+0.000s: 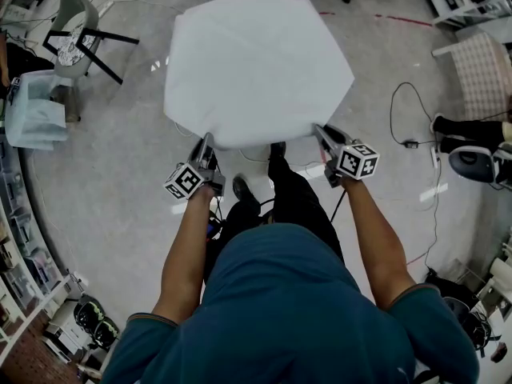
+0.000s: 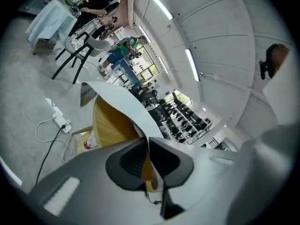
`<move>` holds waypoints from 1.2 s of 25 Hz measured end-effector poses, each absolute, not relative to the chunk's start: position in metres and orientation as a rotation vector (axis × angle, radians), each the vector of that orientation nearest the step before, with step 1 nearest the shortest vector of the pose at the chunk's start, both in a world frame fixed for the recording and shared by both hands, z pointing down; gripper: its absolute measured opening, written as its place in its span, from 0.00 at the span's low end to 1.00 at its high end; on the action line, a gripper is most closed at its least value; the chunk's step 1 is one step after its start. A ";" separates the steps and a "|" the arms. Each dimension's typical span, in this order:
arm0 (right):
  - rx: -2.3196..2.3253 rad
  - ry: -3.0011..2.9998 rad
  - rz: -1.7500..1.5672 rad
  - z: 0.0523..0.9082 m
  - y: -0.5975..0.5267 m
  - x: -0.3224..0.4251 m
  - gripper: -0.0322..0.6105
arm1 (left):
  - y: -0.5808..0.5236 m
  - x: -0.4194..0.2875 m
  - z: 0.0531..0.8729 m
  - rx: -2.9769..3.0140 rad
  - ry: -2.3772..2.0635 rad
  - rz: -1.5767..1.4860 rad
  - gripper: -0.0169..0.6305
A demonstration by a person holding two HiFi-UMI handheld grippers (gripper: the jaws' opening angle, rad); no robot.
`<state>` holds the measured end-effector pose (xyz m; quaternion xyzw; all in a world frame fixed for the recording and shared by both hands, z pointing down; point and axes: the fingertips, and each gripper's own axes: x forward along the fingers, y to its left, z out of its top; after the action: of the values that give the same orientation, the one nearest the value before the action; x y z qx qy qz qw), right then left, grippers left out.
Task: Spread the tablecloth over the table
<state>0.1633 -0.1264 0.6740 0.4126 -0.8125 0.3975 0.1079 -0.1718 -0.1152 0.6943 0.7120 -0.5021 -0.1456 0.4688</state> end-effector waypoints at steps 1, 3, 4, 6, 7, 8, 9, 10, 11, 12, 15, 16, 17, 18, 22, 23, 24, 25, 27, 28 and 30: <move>1.210 -2.393 1.170 0.670 -0.125 0.162 0.17 | -0.115 -0.175 0.690 1.753 -1.242 -0.355 0.05; 1.208 -2.391 1.178 0.663 -0.123 0.161 0.15 | -0.116 -0.178 0.680 1.774 -1.253 -0.353 0.05; 1.211 -2.389 1.184 0.659 -0.123 0.161 0.14 | -0.118 -0.178 0.674 1.787 -1.248 -0.358 0.05; 1.228 -2.386 1.202 0.651 -0.124 0.161 0.12 | -0.121 -0.177 0.660 1.806 -1.237 -0.363 0.05; 1.241 -2.386 1.218 0.647 -0.126 0.162 0.12 | -0.123 -0.176 0.655 1.810 -1.234 -0.362 0.05; 1.253 -2.381 1.248 0.643 -0.127 0.162 0.11 | -0.125 -0.177 0.650 1.811 -1.235 -0.363 0.05; 1.263 -2.372 1.299 0.640 -0.129 0.161 0.10 | -0.126 -0.178 0.646 1.803 -1.235 -0.373 0.05; 1.269 -2.361 1.374 0.638 -0.130 0.160 0.09 | -0.128 -0.179 0.640 1.787 -1.228 -0.402 0.05; 1.269 -2.349 1.464 0.636 -0.130 0.160 0.09 | -0.129 -0.179 0.632 1.763 -1.210 -0.453 0.05; 1.264 -2.336 1.552 0.636 -0.128 0.160 0.08 | -0.130 -0.177 0.624 1.737 -1.186 -0.514 0.05; 1.280 -2.253 1.755 0.642 -0.118 0.167 0.08 | -0.129 -0.167 0.614 1.697 -1.115 -0.633 0.05; 1.297 -2.223 1.789 0.647 -0.115 0.170 0.08 | -0.127 -0.166 0.619 1.692 -1.124 -0.611 0.06; 1.313 -2.203 1.792 0.653 -0.115 0.173 0.08 | -0.124 -0.166 0.628 1.686 -1.144 -0.570 0.06; 1.330 -2.184 1.781 0.660 -0.114 0.175 0.08 | -0.121 -0.165 0.639 1.672 -1.161 -0.534 0.06; 1.367 -2.159 1.652 0.685 -0.114 0.173 0.08 | -0.104 -0.164 0.681 1.581 -1.184 -0.471 0.11; 1.370 -2.162 1.622 0.691 -0.112 0.171 0.09 | -0.100 -0.163 0.690 1.583 -1.181 -0.455 0.11; 1.369 -2.166 1.602 0.697 -0.109 0.171 0.09 | -0.096 -0.162 0.699 1.579 -1.179 -0.435 0.12; 1.362 -2.175 1.588 0.703 -0.106 0.170 0.09 | -0.093 -0.161 0.708 1.569 -1.177 -0.417 0.13; 1.320 -2.200 1.575 0.712 -0.099 0.167 0.09 | -0.087 -0.158 0.722 1.547 -1.170 -0.402 0.19; 1.293 -2.209 1.573 0.716 -0.094 0.165 0.09 | -0.085 -0.156 0.726 1.538 -1.167 -0.405 0.19; 1.243 -2.218 1.562 0.725 -0.085 0.162 0.10 | -0.081 -0.154 0.734 1.527 -1.164 -0.406 0.21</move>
<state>0.1616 -0.0849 0.7249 0.4151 -0.7411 0.5219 0.0785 -0.1542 -0.0812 0.7337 0.6467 -0.4931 -0.1720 0.5559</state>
